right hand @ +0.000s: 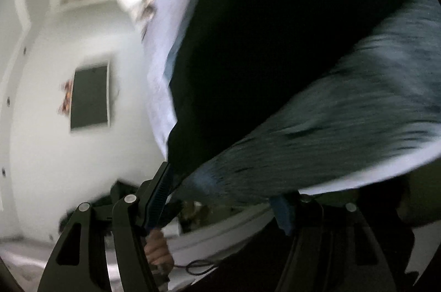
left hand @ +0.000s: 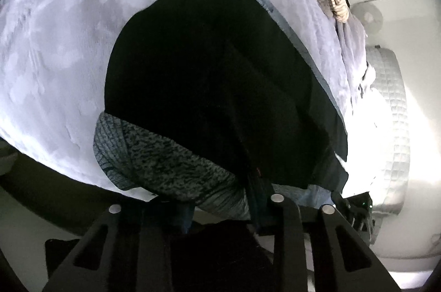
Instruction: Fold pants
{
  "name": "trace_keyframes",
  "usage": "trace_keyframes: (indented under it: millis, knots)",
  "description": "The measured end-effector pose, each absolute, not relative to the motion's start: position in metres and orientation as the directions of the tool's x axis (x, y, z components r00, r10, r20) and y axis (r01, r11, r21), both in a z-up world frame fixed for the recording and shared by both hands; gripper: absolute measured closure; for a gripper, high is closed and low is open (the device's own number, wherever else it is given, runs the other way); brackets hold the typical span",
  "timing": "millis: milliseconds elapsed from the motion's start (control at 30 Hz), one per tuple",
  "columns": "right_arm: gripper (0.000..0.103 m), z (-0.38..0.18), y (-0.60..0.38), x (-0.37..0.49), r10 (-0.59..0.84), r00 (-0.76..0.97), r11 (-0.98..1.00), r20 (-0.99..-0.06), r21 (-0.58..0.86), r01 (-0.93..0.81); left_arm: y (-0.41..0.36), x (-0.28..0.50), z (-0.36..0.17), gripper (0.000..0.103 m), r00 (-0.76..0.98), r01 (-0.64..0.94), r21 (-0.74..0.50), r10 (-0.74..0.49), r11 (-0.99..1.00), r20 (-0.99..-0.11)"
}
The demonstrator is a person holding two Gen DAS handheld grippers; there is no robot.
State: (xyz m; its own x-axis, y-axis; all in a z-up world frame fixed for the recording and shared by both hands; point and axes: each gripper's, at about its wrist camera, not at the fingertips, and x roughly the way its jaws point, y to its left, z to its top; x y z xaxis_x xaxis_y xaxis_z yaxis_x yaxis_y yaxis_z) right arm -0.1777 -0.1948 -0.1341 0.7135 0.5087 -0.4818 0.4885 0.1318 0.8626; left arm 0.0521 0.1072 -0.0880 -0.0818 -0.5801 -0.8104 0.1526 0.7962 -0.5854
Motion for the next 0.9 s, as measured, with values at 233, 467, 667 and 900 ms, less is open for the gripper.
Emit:
trace_keyframes:
  millis: [233,467,667,900]
  knots:
    - [0.097,-0.129,-0.226,-0.192,0.449,0.724,0.099,-0.523,0.835,0.542,0.111,0.056,-0.074,0.07,-0.06,0.16,-0.535,-0.533,0.829,-0.844]
    - [0.097,-0.048,-0.276,-0.112,0.536,0.636,0.361,-0.555,0.832,0.421,0.074,0.095,-0.019,0.07,0.153,0.119,-0.502,-0.516,0.857,-0.843]
    - [0.094,-0.032,-0.329,-0.004,0.559,0.537,0.538,-0.632,0.769,0.345,0.018,0.169,-0.018,0.024,0.349,0.114,-0.37,-0.386,0.922,-0.854]
    - [0.089,-0.116,-0.366,0.076,0.538,0.399,0.608,-0.742,0.67,0.426,-0.021,0.239,-0.109,0.014,0.321,0.075,-0.163,-0.179,0.984,-0.93]
